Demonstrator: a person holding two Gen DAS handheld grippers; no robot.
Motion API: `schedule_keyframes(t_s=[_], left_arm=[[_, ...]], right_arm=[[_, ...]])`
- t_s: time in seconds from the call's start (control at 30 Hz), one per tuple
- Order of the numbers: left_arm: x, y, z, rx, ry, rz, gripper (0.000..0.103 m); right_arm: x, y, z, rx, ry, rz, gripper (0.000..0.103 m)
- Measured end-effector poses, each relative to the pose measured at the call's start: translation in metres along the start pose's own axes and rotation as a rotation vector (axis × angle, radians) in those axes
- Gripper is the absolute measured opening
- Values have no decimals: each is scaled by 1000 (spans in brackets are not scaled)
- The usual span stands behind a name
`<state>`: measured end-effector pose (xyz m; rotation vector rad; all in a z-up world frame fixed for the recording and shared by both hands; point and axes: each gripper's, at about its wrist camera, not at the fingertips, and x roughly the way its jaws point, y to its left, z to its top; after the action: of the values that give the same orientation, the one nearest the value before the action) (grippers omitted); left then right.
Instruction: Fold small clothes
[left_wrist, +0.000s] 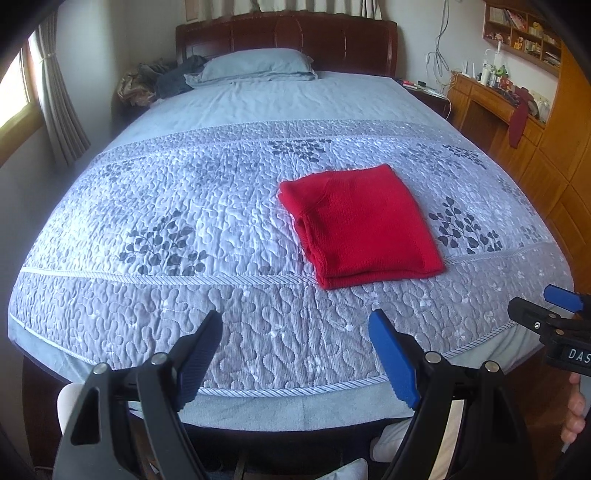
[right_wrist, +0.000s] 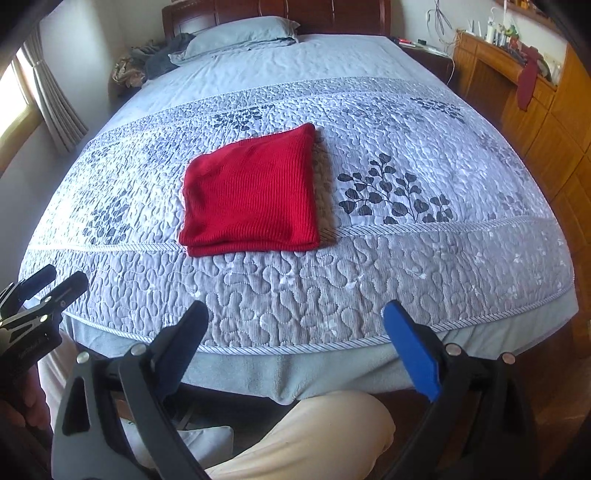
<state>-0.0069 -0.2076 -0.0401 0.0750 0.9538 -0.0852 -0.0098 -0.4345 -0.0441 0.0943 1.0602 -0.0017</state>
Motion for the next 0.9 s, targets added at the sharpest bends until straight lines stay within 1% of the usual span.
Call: schedule_keyframes(t_s=[0.9], left_arm=[[11,-1,-2,12,21,24,82]], right_arm=[[10,0,1,-3,16,19,95]])
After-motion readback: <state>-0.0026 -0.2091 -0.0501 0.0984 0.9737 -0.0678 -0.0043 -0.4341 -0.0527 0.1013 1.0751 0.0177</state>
